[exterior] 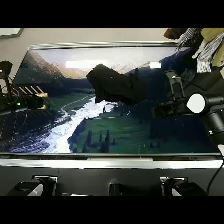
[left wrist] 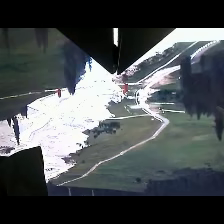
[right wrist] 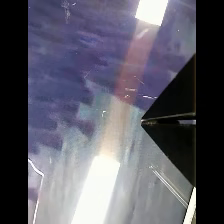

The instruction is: Fold the clothes and pants, and hang the long-sleeved shirts on hangers.

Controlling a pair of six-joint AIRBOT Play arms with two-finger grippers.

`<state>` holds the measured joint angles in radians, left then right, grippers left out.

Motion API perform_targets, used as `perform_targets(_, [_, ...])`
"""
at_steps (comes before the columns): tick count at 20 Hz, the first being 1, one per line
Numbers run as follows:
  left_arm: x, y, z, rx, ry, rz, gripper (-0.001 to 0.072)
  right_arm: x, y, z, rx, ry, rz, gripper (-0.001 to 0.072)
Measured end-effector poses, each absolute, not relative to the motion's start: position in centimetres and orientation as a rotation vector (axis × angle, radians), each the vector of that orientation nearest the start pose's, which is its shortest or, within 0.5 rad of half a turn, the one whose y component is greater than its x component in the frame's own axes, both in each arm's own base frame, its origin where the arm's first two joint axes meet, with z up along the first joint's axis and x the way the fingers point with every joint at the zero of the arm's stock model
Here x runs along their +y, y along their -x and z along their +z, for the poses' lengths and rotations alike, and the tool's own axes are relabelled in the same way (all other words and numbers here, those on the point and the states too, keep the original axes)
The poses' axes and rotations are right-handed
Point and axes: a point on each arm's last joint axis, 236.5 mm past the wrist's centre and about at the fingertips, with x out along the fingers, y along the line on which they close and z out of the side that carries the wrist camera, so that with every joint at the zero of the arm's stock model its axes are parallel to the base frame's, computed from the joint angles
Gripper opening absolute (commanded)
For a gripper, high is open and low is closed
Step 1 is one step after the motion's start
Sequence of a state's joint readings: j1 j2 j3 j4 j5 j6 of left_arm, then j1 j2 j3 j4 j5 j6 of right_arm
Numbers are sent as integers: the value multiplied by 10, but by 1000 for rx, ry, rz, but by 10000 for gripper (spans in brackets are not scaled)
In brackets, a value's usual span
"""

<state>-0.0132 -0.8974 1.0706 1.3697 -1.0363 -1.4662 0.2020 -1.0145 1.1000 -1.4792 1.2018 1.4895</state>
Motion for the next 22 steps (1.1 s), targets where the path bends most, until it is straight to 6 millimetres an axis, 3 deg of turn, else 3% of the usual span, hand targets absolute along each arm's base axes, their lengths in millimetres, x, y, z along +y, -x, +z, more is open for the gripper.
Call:
perform_targets(8, [-45,-363,134,846,67,-174,32,89,-336,80,1110,110,285,25])
perform_targets(9, [-45,-364,135,844,68,-174,210,89,-336,79,1110,110,285,25])
perform_targets(10, [-45,-364,134,844,71,-172,712,89,-336,80,1110,110,285,25])
perform_targets(13, [-45,-368,123,880,168,-127,720,89,-336,80,1110,110,285,25])
perform_targets(15, [-53,-374,100,941,283,-105,720,89,-336,79,1110,110,285,25])
perform_targets(22, [-168,-441,10,1085,901,-335,720,89,-336,80,1109,110,285,25])
